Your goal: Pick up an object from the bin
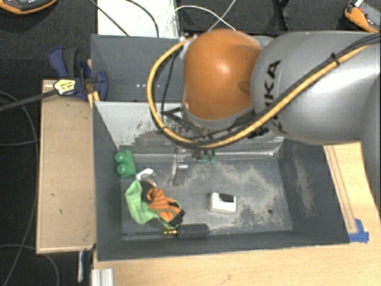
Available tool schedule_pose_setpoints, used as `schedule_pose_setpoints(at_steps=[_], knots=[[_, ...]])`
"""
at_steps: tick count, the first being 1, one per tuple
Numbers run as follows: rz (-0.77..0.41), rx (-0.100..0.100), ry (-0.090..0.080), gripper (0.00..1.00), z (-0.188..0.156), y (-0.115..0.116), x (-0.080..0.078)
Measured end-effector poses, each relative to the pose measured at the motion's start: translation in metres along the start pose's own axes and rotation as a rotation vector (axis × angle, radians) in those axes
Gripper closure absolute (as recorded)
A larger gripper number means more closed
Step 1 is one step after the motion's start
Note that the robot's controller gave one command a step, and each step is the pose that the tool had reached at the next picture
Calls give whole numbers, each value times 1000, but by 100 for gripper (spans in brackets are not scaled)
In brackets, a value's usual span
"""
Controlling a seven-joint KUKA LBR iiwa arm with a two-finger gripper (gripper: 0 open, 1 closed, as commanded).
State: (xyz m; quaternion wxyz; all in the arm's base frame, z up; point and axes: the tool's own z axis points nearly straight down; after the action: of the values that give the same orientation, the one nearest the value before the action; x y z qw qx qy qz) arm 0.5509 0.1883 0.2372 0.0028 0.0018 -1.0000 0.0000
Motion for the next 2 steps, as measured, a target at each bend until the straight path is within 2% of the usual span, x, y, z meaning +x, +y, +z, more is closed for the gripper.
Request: schedule_pose_setpoints(at_steps=[1,2], knots=[[7,-2,-9,0,-5,-1,-2],[-333,-1,-4,0,71,-6,26]])
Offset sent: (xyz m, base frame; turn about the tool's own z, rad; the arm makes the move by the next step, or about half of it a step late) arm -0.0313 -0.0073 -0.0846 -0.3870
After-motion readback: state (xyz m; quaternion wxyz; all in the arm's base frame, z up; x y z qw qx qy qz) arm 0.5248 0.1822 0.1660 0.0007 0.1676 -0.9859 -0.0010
